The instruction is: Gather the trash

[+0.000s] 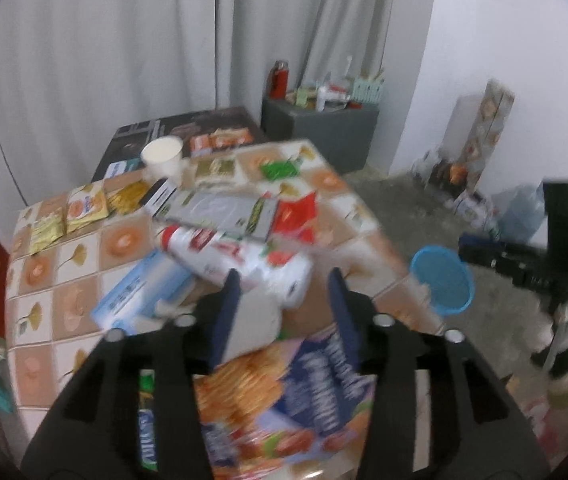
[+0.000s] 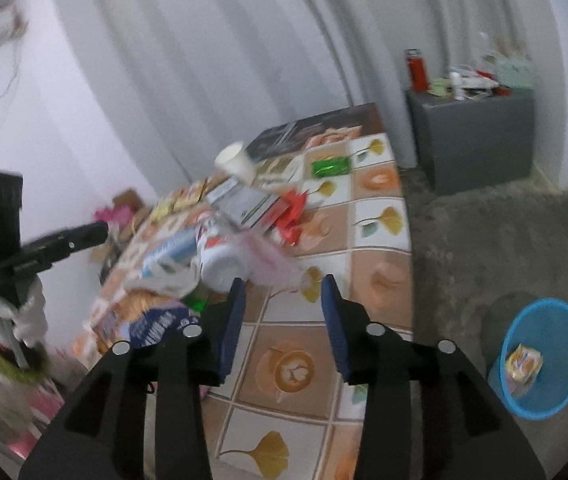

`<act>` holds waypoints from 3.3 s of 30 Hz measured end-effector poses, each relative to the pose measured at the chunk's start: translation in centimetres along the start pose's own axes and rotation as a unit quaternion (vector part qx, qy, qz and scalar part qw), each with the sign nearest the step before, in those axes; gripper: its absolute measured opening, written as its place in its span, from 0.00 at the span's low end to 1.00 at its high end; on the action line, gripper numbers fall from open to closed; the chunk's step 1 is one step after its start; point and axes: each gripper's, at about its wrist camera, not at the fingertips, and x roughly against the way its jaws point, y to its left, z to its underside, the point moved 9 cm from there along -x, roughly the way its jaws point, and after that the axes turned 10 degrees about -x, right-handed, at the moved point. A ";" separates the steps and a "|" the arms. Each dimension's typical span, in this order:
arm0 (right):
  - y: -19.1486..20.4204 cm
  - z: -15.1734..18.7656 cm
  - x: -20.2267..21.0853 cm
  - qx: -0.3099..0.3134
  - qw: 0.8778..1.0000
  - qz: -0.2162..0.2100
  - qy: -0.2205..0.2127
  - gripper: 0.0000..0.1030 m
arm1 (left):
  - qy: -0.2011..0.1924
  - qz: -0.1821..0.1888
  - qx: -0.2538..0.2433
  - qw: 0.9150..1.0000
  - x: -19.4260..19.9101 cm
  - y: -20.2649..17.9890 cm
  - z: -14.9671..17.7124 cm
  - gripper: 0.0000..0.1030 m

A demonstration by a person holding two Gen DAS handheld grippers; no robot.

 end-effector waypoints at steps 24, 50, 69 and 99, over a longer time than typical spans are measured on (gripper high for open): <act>4.7 0.9 -9.1 0.161 0.986 0.019 0.028 0.56 | 0.139 -0.016 -0.109 0.984 -9.6 1.3 6.3 0.19; 1.2 -3.2 -8.6 0.098 0.991 0.086 -0.022 0.05 | 0.011 -0.067 -0.041 0.997 -1.7 4.7 -0.3 0.06; -22.7 2.5 14.8 -0.239 0.945 0.162 -0.152 0.05 | 0.023 0.254 -0.051 0.966 -9.8 -24.7 -13.8 0.06; -47.9 15.6 8.0 -0.495 0.822 0.273 -0.068 0.40 | 0.089 0.252 -0.012 0.963 -30.4 -41.4 -11.9 0.64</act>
